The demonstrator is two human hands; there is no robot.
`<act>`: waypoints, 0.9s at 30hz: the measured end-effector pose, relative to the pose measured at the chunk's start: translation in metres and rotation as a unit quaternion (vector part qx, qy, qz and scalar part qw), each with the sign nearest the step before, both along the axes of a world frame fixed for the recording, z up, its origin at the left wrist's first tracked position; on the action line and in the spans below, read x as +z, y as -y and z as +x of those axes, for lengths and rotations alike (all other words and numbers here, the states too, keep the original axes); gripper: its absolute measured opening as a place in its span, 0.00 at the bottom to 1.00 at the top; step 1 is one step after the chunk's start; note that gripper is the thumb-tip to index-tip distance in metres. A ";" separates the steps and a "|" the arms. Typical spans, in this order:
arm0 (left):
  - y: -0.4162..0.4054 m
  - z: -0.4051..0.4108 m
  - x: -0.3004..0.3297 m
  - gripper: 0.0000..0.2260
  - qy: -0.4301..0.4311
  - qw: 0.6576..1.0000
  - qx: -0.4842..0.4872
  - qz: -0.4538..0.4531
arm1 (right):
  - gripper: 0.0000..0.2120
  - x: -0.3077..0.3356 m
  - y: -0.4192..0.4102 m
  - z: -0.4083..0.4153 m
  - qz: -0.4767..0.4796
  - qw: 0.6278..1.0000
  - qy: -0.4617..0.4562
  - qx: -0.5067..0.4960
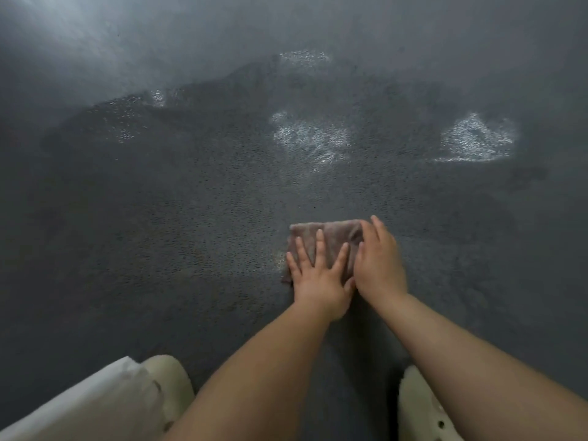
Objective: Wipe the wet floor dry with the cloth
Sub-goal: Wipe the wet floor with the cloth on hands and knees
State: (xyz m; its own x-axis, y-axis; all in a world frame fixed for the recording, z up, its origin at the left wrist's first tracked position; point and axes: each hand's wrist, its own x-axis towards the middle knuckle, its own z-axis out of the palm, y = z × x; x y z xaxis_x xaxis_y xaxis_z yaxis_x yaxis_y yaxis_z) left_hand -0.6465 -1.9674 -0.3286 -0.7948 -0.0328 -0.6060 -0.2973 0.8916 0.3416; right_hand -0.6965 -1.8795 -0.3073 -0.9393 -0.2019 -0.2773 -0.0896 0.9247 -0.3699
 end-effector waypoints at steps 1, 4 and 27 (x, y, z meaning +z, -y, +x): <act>0.005 -0.002 0.005 0.25 -0.016 1.000 0.004 0.011 | 0.20 -0.002 -0.002 0.003 -0.013 1.000 -0.012 0.006; 0.039 -0.011 0.020 0.24 -0.109 0.991 0.063 0.053 | 0.20 -0.015 0.007 0.012 -0.047 0.997 -0.020 0.065; 0.122 -0.053 0.012 0.64 0.119 0.976 0.013 -0.182 | 0.26 -0.047 0.154 -0.120 0.121 0.963 -0.023 0.239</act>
